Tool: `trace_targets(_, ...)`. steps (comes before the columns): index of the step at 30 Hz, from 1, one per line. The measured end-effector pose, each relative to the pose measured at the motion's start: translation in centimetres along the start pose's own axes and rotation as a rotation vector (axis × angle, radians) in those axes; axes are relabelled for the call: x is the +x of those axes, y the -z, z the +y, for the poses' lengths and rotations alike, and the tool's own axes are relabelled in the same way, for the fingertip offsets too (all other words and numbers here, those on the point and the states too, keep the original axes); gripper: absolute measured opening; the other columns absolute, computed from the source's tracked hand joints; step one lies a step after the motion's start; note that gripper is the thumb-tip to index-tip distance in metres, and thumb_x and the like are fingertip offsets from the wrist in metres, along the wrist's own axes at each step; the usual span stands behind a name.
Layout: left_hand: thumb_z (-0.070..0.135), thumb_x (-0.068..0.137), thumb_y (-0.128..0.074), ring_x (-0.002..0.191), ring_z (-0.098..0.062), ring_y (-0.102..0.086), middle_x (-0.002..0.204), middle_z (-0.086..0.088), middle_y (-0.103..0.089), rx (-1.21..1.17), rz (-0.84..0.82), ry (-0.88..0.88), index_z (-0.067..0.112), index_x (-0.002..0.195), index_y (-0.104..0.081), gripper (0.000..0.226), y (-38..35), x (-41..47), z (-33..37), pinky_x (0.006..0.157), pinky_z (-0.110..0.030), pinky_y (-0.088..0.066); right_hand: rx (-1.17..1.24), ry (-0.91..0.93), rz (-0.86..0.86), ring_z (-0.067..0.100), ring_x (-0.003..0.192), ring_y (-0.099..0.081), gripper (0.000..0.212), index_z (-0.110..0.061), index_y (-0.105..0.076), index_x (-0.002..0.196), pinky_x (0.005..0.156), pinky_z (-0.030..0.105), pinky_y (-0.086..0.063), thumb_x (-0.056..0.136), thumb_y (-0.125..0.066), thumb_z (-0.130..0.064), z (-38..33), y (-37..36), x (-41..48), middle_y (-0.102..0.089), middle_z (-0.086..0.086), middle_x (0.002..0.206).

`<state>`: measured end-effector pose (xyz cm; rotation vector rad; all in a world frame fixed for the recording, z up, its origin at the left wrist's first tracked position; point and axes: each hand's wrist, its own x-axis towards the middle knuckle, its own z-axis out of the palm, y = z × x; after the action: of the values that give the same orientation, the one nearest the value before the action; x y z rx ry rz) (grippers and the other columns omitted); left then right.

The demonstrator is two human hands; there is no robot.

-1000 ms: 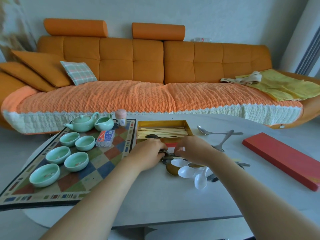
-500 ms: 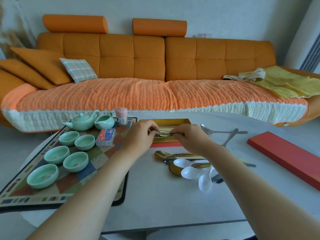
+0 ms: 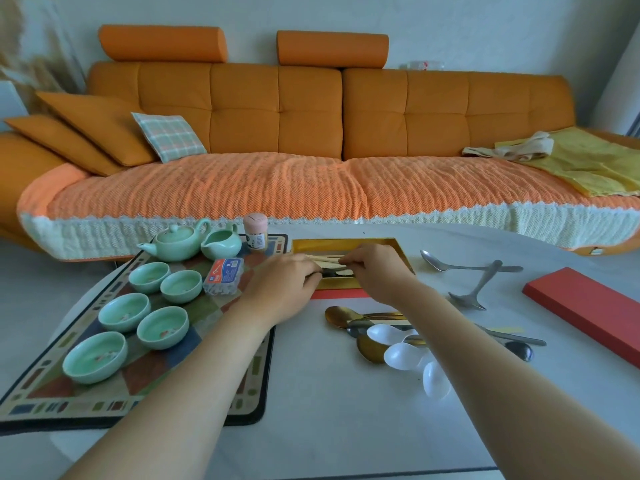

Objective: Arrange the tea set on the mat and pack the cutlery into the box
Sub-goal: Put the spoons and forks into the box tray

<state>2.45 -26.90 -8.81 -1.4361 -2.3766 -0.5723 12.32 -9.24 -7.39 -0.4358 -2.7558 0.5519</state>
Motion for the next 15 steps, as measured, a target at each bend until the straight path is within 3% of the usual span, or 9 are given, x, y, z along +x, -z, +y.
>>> trace_targets(2,0.035,0.099,-0.046,0.1,-0.015,-0.059,0.108,0.007,-0.068,0.023,-0.048,-0.008,0.024,0.109,-0.073,0.031,0.0,-0.1,-0.1,0.086,-0.032,-0.043,0.024,-0.03,-0.068,0.018,0.1,-0.062,0.039,-0.024,-0.07,0.12,0.087,0.032,-0.054,0.096,-0.041,-0.012,-0.3,0.1,-0.2,-0.067,-0.001,0.12)
trace_targets(7,0.042,0.099,-0.045,0.11,-0.016,-0.055,0.119,0.007,-0.064,0.062,-0.074,-0.009,0.026,0.121,-0.066,0.035,0.3,-0.1,0.5,0.093,-0.034,-0.039,0.044,0.0,-0.157,0.017,0.09,-0.062,0.038,-0.024,-0.073,0.113,0.083,0.044,-0.056,0.091,-0.042,-0.021,-0.6,0.7,-1.3,-0.07,-0.003,0.105)
trace_targets(11,0.037,0.097,-0.052,0.111,-0.017,-0.051,0.117,0.006,-0.059,0.046,-0.046,-0.023,0.024,0.122,-0.064,0.03,1.2,-0.2,1.7,0.089,-0.032,-0.037,0.009,0.106,-0.045,0.014,0.115,-0.056,0.036,-0.02,-0.072,0.115,0.098,0.028,-0.044,0.088,-0.049,-0.012,0.1,1.6,-2.1,-0.065,-0.003,0.123)
trace_targets(15,0.029,0.093,-0.057,0.096,-0.01,-0.051,0.104,0.01,-0.058,-0.089,-0.028,-0.001,0.026,0.109,-0.067,0.018,2.1,-0.4,3.8,0.071,-0.027,-0.036,0.055,0.181,0.068,0.001,0.08,-0.054,0.029,-0.023,-0.077,0.095,0.076,0.018,-0.04,0.083,-0.058,-0.006,0.0,3.4,-3.6,-0.065,-0.012,0.093)
